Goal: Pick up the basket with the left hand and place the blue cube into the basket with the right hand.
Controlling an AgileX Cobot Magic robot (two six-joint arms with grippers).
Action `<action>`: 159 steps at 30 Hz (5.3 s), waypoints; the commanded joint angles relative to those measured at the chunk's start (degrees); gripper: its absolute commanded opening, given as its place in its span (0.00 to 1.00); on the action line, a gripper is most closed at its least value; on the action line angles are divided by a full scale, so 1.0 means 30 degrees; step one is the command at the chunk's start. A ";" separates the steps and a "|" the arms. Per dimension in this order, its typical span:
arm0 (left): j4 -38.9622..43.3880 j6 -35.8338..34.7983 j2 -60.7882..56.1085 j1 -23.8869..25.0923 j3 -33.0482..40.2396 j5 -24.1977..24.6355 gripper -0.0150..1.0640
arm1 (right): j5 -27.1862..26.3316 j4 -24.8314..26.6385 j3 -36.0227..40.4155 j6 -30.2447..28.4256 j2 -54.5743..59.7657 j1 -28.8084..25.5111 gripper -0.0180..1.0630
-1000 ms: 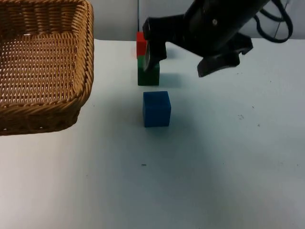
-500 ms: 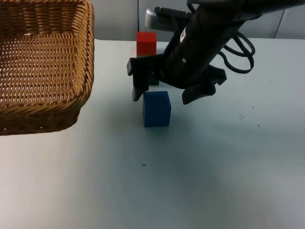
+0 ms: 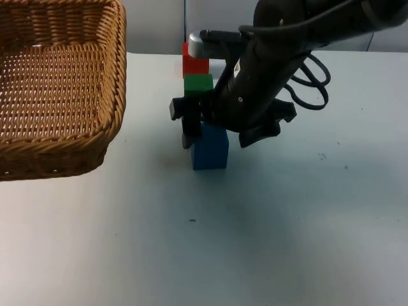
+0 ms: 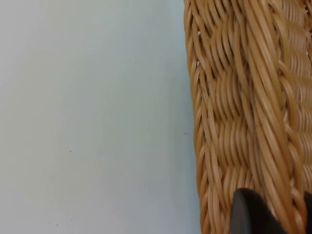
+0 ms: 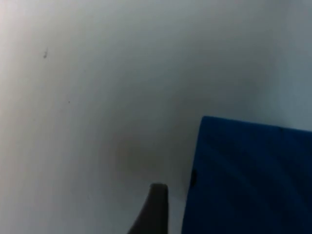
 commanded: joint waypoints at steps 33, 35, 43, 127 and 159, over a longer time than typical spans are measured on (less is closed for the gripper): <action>-0.0954 0.0262 -0.0272 -0.0196 -0.0008 0.0496 0.01 | -0.0899 -0.2276 -0.0117 -0.0182 -0.8638 0.0483 0.01; -0.0987 0.0551 -0.0272 -0.0702 -0.0008 0.0154 0.01 | -0.1058 -0.2822 -0.0117 -0.0223 -0.9394 0.1118 0.01; -0.1405 0.0513 -0.0272 -0.2950 -0.0008 -0.2521 0.01 | -0.1492 -0.2908 -0.0117 -0.1060 -0.9689 0.3932 0.01; -0.2827 0.1113 0.0756 -0.3000 -0.0008 -0.2590 0.01 | 0.0155 -0.1100 -0.1980 -0.7994 -0.8594 0.5695 0.97; -0.8187 0.8702 0.6335 -0.3000 -0.0008 -0.3934 0.01 | -0.4798 -0.0577 1.5326 -0.7609 -2.4458 0.5695 0.97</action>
